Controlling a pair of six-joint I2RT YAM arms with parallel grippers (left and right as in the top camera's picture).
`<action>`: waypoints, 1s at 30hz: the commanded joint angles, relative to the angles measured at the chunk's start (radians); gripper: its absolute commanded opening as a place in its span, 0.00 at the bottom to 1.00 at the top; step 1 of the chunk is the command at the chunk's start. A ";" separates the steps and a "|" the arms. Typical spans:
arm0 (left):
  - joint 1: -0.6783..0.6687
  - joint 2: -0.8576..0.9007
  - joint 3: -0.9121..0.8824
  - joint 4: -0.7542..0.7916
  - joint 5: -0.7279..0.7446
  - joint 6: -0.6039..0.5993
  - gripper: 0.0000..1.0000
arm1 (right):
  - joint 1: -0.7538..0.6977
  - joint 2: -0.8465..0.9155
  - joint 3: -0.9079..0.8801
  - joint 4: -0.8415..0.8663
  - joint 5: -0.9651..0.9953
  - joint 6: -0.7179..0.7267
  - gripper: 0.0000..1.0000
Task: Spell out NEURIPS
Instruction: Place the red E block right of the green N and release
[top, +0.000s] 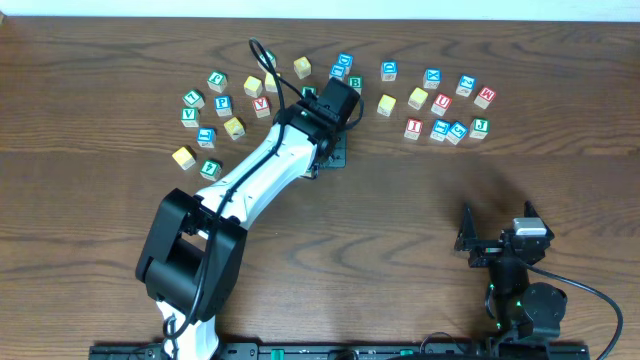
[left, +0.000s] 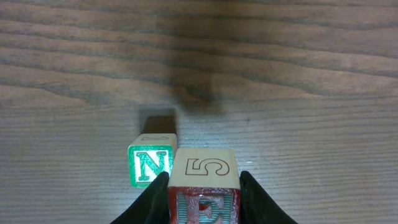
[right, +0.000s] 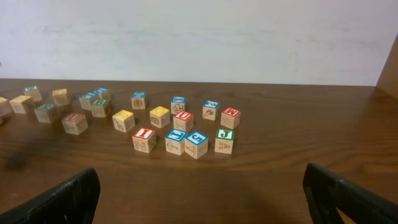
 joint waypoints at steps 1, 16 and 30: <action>0.002 -0.004 -0.018 0.013 -0.019 -0.016 0.28 | -0.006 -0.006 -0.001 -0.003 -0.005 0.010 0.99; 0.002 0.001 -0.099 0.093 -0.011 -0.046 0.28 | -0.006 -0.006 -0.001 -0.003 -0.005 0.010 0.99; 0.002 0.060 -0.101 0.107 -0.008 -0.046 0.29 | -0.006 -0.006 -0.001 -0.003 -0.005 0.010 0.99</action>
